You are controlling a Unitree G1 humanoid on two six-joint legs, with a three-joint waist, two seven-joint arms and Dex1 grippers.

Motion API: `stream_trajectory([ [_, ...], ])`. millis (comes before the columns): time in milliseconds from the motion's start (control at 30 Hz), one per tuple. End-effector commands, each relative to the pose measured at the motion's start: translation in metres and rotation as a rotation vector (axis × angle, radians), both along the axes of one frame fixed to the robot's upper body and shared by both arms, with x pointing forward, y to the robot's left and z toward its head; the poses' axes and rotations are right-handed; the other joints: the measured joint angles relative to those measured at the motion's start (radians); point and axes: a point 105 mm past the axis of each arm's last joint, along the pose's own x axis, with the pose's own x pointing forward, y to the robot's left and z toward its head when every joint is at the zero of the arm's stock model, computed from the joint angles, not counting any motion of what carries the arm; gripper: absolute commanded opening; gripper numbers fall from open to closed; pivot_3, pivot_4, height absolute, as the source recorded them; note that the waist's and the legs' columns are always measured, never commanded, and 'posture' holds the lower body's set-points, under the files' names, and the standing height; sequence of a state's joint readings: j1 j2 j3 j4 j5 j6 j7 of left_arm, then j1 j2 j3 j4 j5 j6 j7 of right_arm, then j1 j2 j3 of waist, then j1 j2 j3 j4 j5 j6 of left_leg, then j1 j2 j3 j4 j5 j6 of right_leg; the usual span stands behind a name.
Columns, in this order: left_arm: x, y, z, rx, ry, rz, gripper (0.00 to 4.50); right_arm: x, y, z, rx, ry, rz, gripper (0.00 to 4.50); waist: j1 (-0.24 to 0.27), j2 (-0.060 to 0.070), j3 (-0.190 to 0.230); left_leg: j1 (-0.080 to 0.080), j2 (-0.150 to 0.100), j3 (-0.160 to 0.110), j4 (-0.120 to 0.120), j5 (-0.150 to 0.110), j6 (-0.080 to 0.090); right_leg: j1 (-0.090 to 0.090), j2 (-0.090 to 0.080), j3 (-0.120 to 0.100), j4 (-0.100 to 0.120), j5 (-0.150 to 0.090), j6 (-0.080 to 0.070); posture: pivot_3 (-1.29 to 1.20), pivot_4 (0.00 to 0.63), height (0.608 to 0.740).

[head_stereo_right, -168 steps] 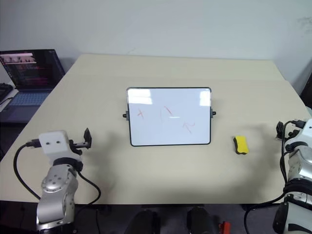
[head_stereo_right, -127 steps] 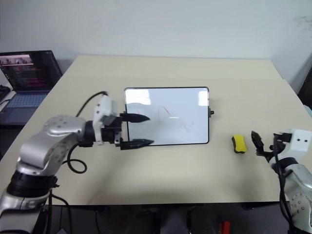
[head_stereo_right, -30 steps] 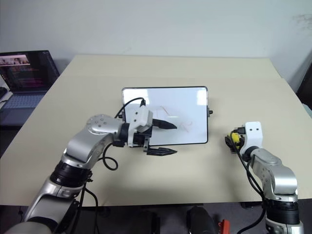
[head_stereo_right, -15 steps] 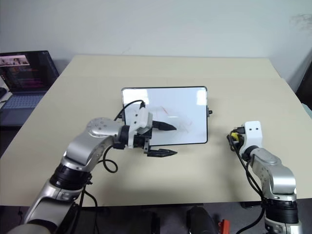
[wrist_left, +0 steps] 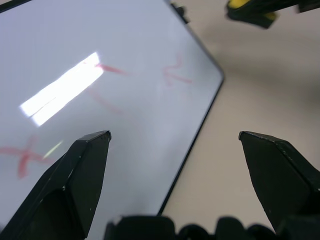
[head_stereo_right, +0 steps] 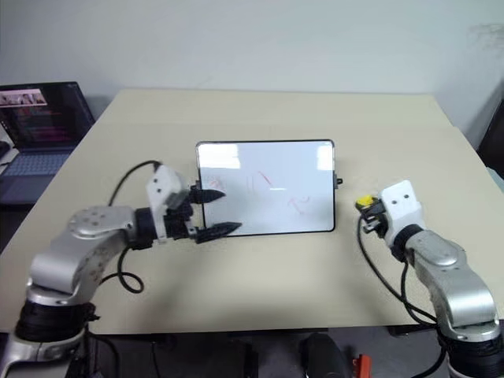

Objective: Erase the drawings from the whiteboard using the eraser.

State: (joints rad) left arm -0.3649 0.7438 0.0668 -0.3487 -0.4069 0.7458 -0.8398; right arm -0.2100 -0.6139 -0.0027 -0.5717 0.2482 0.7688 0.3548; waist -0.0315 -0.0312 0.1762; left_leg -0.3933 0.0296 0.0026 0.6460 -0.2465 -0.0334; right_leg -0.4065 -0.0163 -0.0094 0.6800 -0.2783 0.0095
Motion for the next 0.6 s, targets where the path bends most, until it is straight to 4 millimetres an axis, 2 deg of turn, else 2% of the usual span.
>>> stream_trajectory([
  [33,0.006,0.015,0.008,0.05,-0.049,0.099,4.5,-0.003,0.034,0.017,-0.056,-0.101,0.142,1.12,0.002,0.0,0.0,0.0,0.0,0.0,0.0,0.0,0.0,0.0,0.0,0.0,0.0,0.0,0.0,0.0,0.15,0.74],
  [133,0.01,0.018,0.009,0.04,-0.048,0.145,4.5,0.004,0.069,0.017,-0.143,-0.14,0.254,1.11,0.003,0.0,0.0,-0.001,0.0,-0.001,0.0,0.0,0.0,0.0,-0.001,0.0,0.0,0.0,0.0,0.0,0.15,0.74],
  [233,0.008,0.023,0.004,0.051,-0.019,0.162,4.5,0.013,0.113,0.027,-0.164,-0.209,0.375,1.11,-0.003,-0.001,0.001,0.0,0.0,0.0,0.0,0.0,0.0,0.0,-0.001,0.0,0.0,0.0,0.0,0.0,0.15,0.74],
  [300,0.008,0.031,0.0,0.072,0.003,0.183,4.5,0.016,0.136,0.035,-0.182,-0.256,0.444,1.11,-0.001,-0.001,0.001,0.0,0.0,0.0,0.0,0.0,0.0,0.0,-0.001,0.0,0.0,0.001,-0.002,0.0,0.15,0.74],
  [467,0.011,0.055,-0.009,0.154,0.036,0.278,4.5,0.029,0.169,0.053,-0.212,-0.332,0.507,1.1,0.004,-0.001,0.001,-0.003,0.001,-0.002,0.0,0.0,0.0,-0.002,-0.002,-0.002,0.0,0.003,-0.005,0.0,0.15,0.74],
  [600,0.01,0.058,-0.015,0.151,0.055,0.279,4.5,0.041,0.196,0.062,-0.276,-0.404,0.542,1.1,0.003,-0.001,0.001,-0.003,0.0,-0.001,0.0,0.0,0.0,-0.002,-0.004,-0.002,0.0,0.003,-0.005,0.0,0.15,0.74],
])
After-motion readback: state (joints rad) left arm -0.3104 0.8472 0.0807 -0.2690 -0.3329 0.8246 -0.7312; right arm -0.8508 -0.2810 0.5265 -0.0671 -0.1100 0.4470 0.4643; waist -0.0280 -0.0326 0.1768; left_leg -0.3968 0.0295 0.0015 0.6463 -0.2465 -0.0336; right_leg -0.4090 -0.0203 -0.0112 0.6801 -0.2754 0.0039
